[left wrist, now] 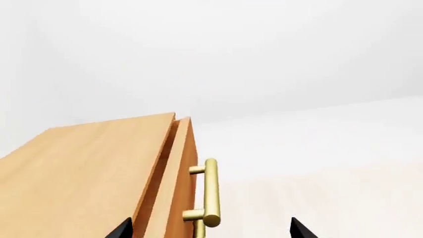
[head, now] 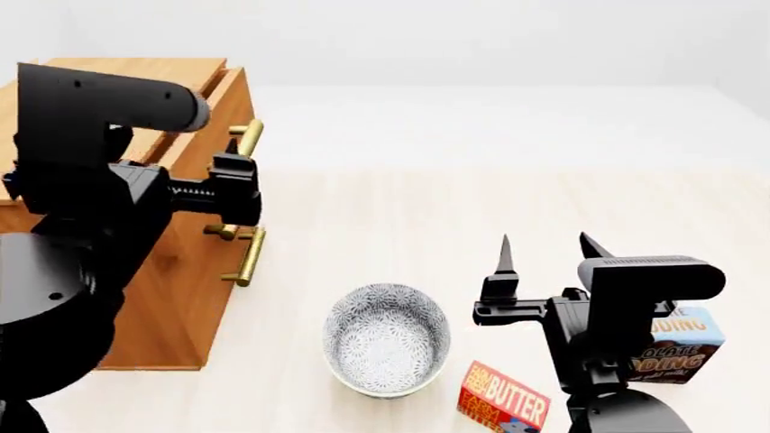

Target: Put the butter at the back in the top drawer of the cabinet and close it.

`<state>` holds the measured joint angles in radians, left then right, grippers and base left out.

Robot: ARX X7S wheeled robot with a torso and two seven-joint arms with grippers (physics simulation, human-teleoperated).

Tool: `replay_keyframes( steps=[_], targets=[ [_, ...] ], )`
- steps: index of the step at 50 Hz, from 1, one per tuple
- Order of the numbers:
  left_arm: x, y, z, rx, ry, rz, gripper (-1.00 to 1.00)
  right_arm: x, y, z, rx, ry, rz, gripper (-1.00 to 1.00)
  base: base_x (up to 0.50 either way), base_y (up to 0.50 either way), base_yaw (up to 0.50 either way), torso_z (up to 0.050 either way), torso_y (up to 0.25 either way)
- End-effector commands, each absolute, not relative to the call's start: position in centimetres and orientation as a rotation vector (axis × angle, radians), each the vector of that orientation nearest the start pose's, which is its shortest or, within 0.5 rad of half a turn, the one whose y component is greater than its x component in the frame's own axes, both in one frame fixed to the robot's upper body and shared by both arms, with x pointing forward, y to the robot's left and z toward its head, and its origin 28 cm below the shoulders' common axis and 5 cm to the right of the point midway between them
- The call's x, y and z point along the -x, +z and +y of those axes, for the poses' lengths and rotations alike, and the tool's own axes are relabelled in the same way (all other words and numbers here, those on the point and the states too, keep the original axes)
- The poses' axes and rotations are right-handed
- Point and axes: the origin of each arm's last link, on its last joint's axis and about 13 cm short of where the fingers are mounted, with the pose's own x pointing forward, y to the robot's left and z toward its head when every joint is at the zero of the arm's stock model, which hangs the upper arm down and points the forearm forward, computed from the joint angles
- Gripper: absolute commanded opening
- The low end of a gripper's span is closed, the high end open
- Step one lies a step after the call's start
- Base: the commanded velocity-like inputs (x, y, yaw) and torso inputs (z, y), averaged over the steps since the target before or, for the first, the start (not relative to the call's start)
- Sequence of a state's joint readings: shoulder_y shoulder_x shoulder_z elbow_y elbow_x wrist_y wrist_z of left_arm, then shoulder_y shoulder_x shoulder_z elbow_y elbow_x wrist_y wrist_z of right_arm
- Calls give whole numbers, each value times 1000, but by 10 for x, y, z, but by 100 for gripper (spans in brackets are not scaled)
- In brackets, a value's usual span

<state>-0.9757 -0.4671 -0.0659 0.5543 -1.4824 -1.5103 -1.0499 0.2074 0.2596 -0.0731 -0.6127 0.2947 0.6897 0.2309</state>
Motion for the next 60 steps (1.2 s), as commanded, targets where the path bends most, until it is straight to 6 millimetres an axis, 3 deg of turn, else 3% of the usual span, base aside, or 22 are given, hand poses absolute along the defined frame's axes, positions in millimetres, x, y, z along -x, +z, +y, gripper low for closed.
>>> replay_keyframes(
  steps=[1,12,27,44,60],
  targets=[
    [-231,328,243,-216,25,101,100,-222,137,-115,32,12,-92,100,0,0,0,0,0],
    [-253,371,240,-366,62,271,100,-221,137,-116,23,23,-89,100,0,0,0,0,0],
    [-280,414,239,-382,15,600,100,-219,137,-114,31,41,-86,100,0,0,0,0,0],
    [-318,441,229,-374,42,783,100,-216,138,-114,37,53,-87,100,0,0,0,0,0],
    [-338,432,225,-370,85,868,100,-216,140,-115,39,54,-92,100,0,0,0,0,0]
  ],
)
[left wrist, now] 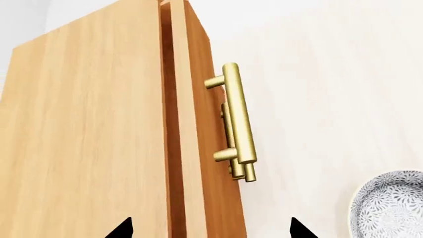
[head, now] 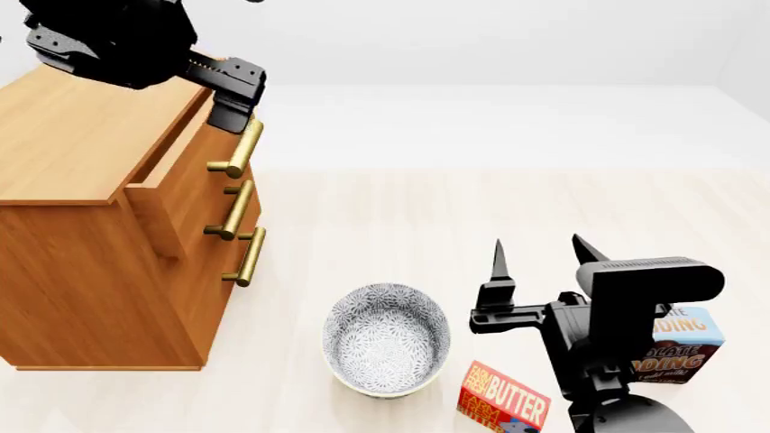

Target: Put the butter at the back in the top drawer of the cabinet and close it.

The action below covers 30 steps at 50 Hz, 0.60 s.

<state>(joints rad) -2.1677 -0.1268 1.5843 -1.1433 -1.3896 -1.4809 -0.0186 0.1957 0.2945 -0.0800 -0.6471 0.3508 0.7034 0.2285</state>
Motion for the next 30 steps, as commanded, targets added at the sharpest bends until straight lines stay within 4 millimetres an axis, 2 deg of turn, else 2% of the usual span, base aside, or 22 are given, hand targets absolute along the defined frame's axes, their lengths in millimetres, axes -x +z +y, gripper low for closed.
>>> replay_keyframes(
  steps=[1,30],
  targets=[
    [-338,431,225,-369,87,874,100,-216,140,-115,40,55,-92,100,0,0,0,0,0],
    [-353,396,227,-347,82,968,100,-218,138,-116,37,54,-85,100,0,0,0,0,0]
  ],
)
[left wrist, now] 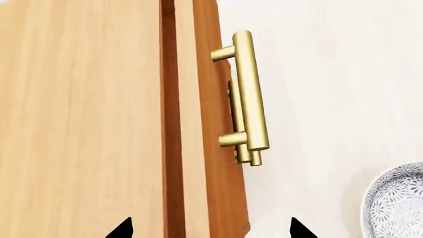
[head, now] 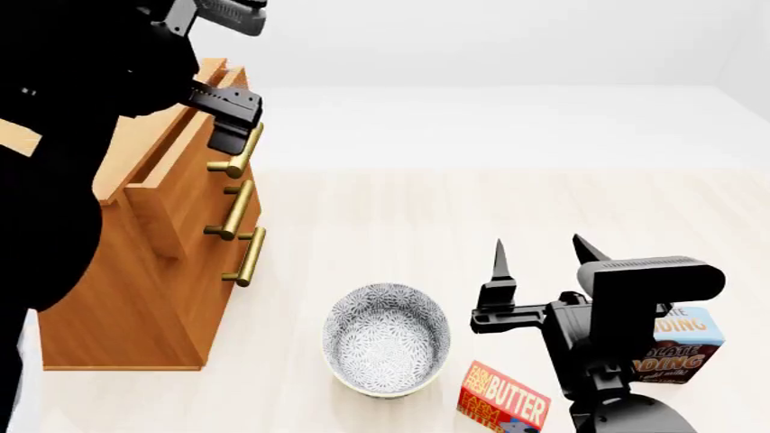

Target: Put the butter at the back in the top drawer of the cabinet and close it.

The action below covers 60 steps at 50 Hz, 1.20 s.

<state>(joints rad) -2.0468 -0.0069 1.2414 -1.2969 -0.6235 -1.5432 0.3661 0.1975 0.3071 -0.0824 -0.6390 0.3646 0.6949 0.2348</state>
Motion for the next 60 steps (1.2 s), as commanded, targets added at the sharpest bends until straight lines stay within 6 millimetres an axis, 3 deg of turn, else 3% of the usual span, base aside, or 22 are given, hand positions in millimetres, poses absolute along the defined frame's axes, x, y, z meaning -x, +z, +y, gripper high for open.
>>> replay_keyframes(
  steps=[1,60],
  targets=[
    [-353,395,228,-345,81,970,100,-218,138,-116,37,53,-86,100,0,0,0,0,0],
    [-362,364,226,-343,101,1027,100,-217,137,-119,35,48,-86,100,0,0,0,0,0]
  ],
)
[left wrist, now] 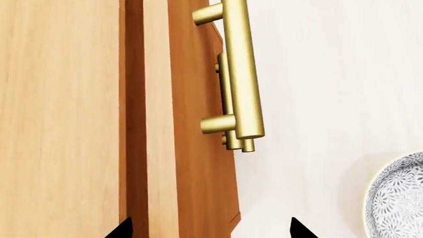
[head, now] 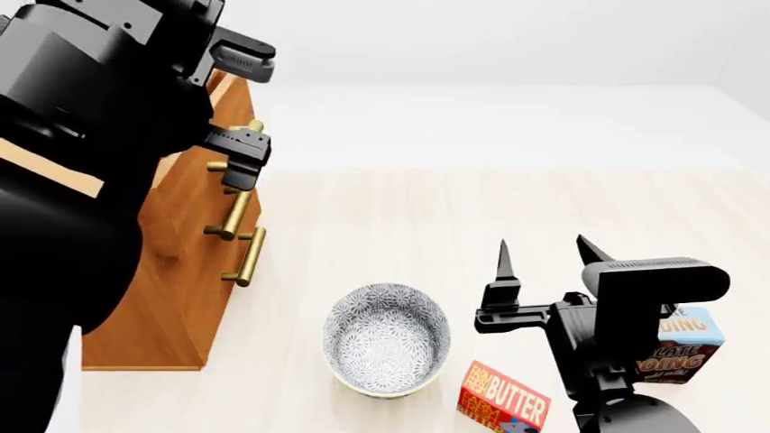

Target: Put the butter at the back in the top drawer of the cabinet and close it.

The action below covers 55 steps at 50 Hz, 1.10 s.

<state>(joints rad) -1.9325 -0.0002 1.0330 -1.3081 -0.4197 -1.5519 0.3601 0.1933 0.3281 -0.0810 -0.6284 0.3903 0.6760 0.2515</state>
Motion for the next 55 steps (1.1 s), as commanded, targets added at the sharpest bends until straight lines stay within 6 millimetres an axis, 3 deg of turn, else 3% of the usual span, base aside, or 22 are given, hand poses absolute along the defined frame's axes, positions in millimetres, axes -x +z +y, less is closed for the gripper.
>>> replay_keyframes(
  steps=[1,28,39,55],
  targets=[
    [-363,363,226,-344,102,1028,100,-217,137,-119,35,47,-85,100,0,0,0,0,0],
    [-366,345,228,-326,105,1075,100,-217,136,-120,31,44,-85,100,0,0,0,0,0],
    [-366,341,234,-215,-55,1129,100,-217,137,-120,33,44,-86,100,2,2,2,0,0],
    [-364,349,225,-165,-185,1127,100,-216,137,-121,35,43,-87,100,0,0,0,0,0]
  ],
)
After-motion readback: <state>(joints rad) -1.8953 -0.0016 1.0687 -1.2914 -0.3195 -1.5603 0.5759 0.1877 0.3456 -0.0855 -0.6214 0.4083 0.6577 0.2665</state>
